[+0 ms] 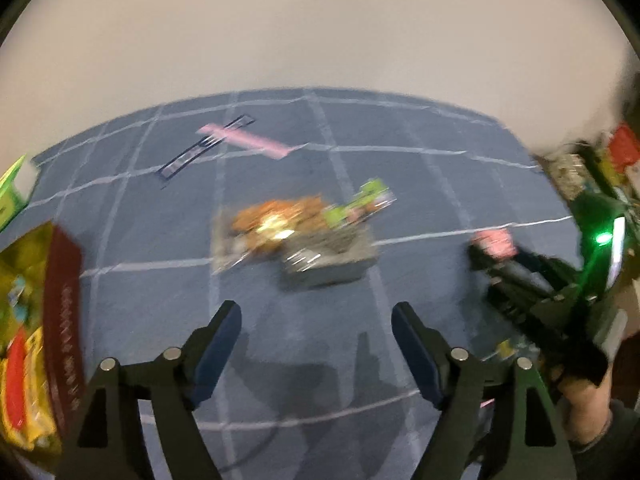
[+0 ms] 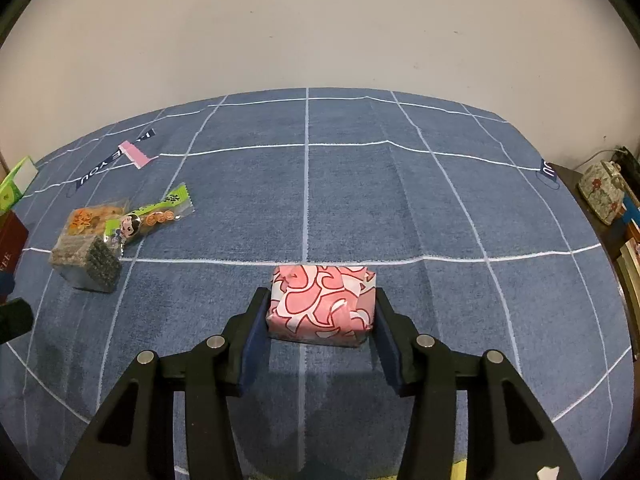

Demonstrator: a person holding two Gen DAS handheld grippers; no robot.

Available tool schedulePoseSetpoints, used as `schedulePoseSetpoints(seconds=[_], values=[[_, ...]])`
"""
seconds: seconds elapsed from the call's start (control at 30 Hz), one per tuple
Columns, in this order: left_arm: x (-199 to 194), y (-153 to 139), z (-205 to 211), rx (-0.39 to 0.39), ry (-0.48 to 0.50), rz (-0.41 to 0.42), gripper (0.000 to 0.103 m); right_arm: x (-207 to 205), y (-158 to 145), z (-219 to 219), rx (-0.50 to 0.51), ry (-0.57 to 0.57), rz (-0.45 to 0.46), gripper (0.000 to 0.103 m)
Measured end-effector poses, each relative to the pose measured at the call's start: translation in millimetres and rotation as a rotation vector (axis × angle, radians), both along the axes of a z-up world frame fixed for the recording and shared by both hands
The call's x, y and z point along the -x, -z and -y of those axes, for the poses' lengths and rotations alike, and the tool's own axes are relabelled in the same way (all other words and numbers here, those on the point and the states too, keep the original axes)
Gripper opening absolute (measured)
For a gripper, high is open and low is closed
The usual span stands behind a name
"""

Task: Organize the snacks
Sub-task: 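Move the left tool to the pile and grasp the grey foil packet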

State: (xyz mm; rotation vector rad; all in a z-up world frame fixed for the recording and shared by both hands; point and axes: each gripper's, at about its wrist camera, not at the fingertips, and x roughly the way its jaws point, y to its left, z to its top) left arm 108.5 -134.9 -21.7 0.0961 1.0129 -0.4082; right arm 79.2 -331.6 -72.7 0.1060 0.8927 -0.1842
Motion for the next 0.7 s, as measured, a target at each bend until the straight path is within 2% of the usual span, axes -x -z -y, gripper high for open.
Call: schedulePoseSetpoints(seconds=[0.17,0.37,0.7], values=[[-7,3,17,0.009,0.035,0.016,0.080,1,0,1,-0.003,-0.001,0.001,0.048],[-24,18,18,-0.017,-0.041,-0.016,0.081,0,0,-1,-0.008,-0.004,0.001,0.050],[-34,29,16,0.013,-0.125,-0.044,0.081,0,0,-2,-0.008,-0.006,0.000,0.051]])
